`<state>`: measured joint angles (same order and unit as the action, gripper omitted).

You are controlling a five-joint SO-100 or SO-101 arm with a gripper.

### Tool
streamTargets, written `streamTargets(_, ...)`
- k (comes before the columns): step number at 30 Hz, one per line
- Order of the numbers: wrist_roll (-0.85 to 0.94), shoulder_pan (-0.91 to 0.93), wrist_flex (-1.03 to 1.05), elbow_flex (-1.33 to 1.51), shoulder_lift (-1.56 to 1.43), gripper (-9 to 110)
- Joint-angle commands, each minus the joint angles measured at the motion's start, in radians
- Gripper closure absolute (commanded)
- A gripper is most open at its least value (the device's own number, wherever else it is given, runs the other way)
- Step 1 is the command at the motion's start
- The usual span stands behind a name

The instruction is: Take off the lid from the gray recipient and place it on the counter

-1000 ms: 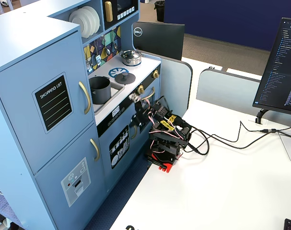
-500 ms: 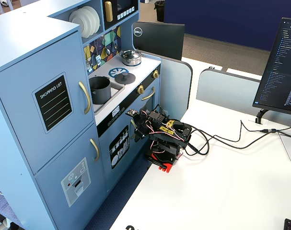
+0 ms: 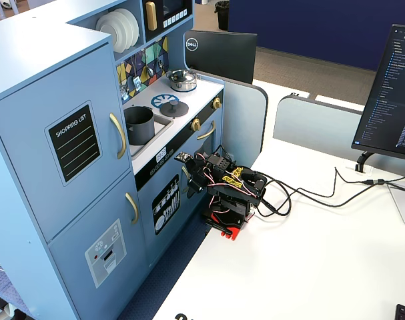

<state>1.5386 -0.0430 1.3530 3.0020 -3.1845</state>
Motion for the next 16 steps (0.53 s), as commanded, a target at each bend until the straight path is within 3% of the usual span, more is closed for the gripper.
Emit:
streamTargets(1, -0.002, 0.017, 0.178, 0.000, 0.006, 96)
streamTargets(16, -0.002, 0.017, 0.178, 0.000, 0.006, 93)
